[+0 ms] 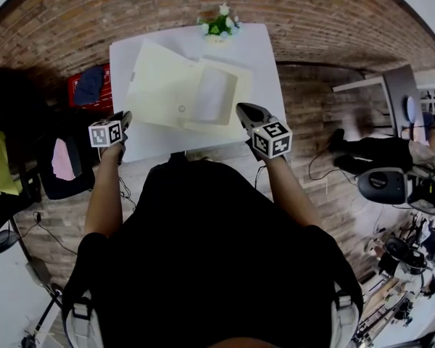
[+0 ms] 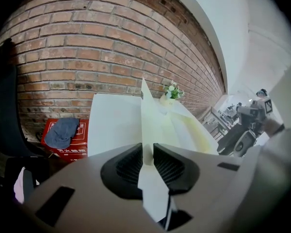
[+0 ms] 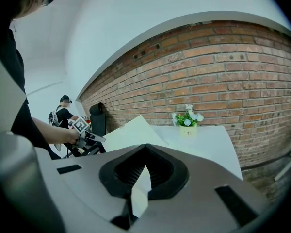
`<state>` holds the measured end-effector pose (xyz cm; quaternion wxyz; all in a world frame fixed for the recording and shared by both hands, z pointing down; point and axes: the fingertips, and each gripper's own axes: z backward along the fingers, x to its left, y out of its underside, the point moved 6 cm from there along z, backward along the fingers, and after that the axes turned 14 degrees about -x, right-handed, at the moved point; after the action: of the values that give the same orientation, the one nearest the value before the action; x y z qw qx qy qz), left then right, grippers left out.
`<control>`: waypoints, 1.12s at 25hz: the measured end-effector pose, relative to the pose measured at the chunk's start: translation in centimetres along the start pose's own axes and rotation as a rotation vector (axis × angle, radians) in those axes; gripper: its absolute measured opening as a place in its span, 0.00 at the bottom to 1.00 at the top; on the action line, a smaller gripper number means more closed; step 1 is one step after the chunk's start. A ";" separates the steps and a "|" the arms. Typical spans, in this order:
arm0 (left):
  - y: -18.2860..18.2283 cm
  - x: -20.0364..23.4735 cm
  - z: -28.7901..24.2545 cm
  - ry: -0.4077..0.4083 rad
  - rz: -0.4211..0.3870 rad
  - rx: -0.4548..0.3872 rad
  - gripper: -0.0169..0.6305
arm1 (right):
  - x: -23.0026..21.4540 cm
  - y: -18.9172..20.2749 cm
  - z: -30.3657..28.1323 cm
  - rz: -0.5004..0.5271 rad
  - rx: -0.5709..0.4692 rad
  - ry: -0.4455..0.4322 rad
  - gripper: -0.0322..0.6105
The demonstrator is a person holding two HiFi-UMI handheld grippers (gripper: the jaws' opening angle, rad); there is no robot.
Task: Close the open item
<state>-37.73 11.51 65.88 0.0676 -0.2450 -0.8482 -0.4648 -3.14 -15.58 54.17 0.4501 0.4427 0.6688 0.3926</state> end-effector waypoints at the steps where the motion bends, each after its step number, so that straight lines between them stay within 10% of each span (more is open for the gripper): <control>1: -0.1 -0.1 0.1 -0.002 -0.005 -0.002 0.12 | 0.0 0.1 0.1 -0.001 0.001 0.001 0.08; 28: -1.9 -4.6 0.8 0.019 -0.093 -0.027 0.08 | -2.6 6.7 4.3 -0.086 0.067 0.081 0.08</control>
<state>-34.53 9.74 62.46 0.0507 -0.2018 -0.8516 -0.4811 3.10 -15.43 59.82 0.4240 0.4125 0.7175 0.3678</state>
